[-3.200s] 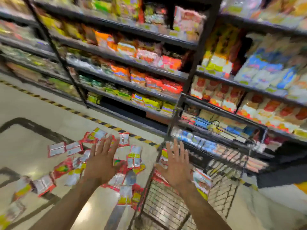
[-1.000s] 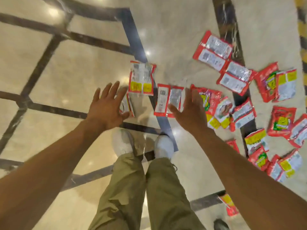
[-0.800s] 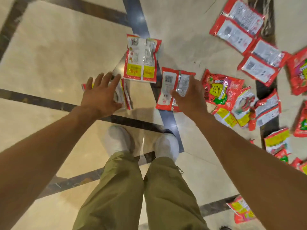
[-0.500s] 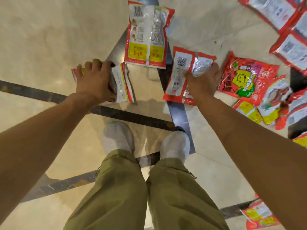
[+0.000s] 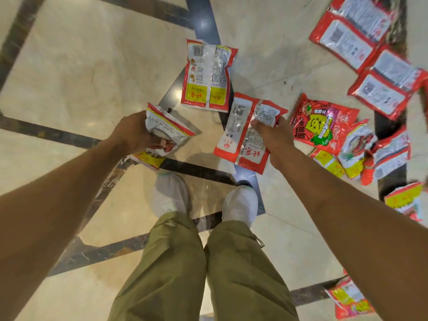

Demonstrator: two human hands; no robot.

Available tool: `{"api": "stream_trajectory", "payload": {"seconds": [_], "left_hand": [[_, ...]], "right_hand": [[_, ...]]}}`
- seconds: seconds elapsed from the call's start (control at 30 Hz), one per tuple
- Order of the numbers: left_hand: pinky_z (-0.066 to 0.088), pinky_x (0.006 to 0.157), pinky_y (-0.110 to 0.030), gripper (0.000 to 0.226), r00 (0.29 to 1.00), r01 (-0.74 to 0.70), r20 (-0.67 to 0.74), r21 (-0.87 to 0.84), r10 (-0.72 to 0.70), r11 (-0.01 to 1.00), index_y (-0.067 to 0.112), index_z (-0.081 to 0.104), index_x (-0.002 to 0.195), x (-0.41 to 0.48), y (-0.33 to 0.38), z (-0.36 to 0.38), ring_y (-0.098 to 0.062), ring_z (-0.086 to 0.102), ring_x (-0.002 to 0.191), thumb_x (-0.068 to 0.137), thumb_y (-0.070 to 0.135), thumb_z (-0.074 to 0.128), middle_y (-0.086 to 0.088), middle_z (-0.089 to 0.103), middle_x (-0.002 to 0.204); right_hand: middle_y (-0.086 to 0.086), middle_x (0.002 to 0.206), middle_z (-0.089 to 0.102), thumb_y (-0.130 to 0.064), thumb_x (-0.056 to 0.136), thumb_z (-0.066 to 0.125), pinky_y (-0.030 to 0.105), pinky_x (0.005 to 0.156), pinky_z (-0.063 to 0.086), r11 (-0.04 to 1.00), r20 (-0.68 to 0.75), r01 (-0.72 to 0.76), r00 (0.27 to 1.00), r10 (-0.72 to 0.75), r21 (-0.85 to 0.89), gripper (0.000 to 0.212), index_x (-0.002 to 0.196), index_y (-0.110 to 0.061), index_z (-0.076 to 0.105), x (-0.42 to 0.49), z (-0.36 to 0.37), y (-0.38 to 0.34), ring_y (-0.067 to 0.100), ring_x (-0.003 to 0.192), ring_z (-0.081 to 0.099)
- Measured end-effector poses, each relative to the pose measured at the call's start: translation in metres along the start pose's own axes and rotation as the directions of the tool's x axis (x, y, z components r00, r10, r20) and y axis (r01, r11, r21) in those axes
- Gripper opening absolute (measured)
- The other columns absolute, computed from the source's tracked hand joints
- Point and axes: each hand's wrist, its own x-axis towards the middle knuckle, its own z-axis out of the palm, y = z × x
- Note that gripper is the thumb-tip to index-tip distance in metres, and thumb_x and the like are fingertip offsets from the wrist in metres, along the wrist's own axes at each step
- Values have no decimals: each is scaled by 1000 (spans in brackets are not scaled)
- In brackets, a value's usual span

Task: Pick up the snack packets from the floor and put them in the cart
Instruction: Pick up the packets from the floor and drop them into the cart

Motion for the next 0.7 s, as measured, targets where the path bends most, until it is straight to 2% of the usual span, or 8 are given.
{"api": "stream_trajectory", "payload": {"seconds": [0.1, 0.17, 0.23, 0.3, 0.4, 0.57, 0.63, 0.7], "left_hand": [[55, 102, -45, 56, 1000, 21, 12, -290, -19, 957, 23, 73, 121, -33, 15, -22, -24, 73, 108, 69, 27, 94, -1, 77, 117], [58, 99, -46, 44, 1000, 24, 16, -475, -18, 879, 24, 74, 115, -62, 31, -39, -20, 75, 101, 75, 16, 90, 3, 79, 110], [59, 96, -45, 37, 999, 12, 34, -582, 10, 813, 21, 73, 120, -99, 54, -59, -24, 75, 103, 86, 7, 79, -1, 79, 113], [63, 84, -38, 35, 995, 15, 81, -671, 53, 741, 16, 70, 121, -142, 81, -81, -27, 76, 101, 91, 0, 68, -4, 79, 111], [61, 68, -27, 35, 991, 7, 94, -732, 92, 681, 14, 68, 118, -216, 120, -116, -19, 79, 89, 91, -7, 62, -1, 81, 101], [63, 85, -39, 51, 993, -58, 18, -766, 113, 640, 13, 67, 130, -351, 186, -183, -31, 75, 103, 81, 11, 81, -9, 78, 115], [62, 84, -41, 51, 993, -94, -28, -774, 115, 627, 16, 68, 128, -403, 213, -209, -30, 76, 101, 79, 19, 83, -8, 79, 114], [62, 78, -37, 42, 990, -132, -71, -788, 124, 601, 16, 69, 125, -453, 236, -233, -29, 77, 99, 85, 17, 82, -7, 80, 111]], "right_hand": [[0, 105, 77, -11, 88, 81, 44, 82, 64, 999, 23, 21, 999, -22, 37, 32, 116, -17, 67, -41, -18, -17, 19, 90, 77], [-1, 105, 78, -11, 88, 81, 41, 80, 63, 998, 32, 40, 999, -42, 51, 35, 118, -18, 68, -73, -31, -33, 18, 91, 77], [-2, 102, 78, -11, 86, 82, 40, 79, 63, 996, 44, 46, 998, -49, 76, 35, 117, -19, 69, -110, -47, -53, 18, 88, 77], [0, 99, 80, -11, 85, 83, 44, 82, 63, 994, 81, 46, 995, -54, 102, 31, 112, -21, 70, -151, -70, -73, 20, 88, 78], [0, 104, 80, -13, 87, 82, 52, 89, 62, 991, 129, 67, 988, -82, 114, 29, 110, -24, 71, -221, -112, -108, 25, 94, 78], [-3, 115, 78, -22, 88, 81, 58, 96, 58, 985, 133, 147, 978, -158, 86, 32, 118, -28, 70, -353, -184, -190, 26, 104, 76], [-3, 119, 77, -27, 87, 81, 58, 98, 57, 978, 143, 188, 970, -199, 86, 38, 123, -29, 69, -403, -212, -221, 27, 107, 75], [-2, 118, 78, -23, 88, 80, 55, 97, 58, 968, 132, 230, 961, -242, 104, 35, 122, -27, 70, -450, -238, -247, 26, 105, 76]]}}
